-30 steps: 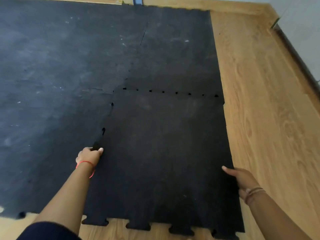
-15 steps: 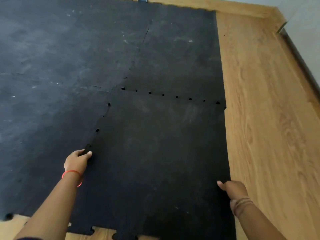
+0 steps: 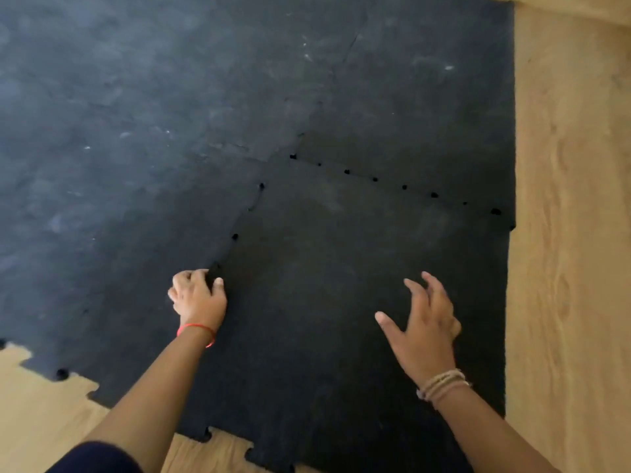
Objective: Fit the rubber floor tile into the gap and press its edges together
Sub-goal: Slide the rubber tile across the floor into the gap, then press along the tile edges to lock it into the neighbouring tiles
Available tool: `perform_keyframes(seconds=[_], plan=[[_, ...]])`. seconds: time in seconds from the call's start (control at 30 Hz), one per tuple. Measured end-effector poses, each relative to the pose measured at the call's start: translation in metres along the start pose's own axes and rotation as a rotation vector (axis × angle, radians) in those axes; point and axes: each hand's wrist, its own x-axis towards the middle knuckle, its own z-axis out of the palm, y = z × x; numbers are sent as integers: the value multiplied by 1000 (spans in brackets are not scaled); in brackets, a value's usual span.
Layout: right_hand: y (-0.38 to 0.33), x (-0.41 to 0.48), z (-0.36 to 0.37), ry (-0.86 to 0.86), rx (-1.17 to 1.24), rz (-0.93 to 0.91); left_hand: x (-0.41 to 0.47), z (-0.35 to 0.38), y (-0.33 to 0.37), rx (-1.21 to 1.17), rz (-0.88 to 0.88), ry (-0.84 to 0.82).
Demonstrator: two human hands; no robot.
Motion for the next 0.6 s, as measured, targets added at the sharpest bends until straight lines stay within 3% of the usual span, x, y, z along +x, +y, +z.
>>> perform_keyframes(seconds=[0.1,0.2,0.3,0.43,0.6], plan=[[-52,24,26,-207,-176,-419,-22,5,-9,76,48,106],[-111,45,47,-294,-220,-785,-67,8,-43,113,-84,222],[-174,67,69,-358,-250,-1031,-105,5,-81,125,-226,290],[-219,75,101,-467,-405,-1140,-107,0,-96,52,-199,283],[-194,54,112,-419,-375,-1185,-120,10,-99,-68,-212,345]])
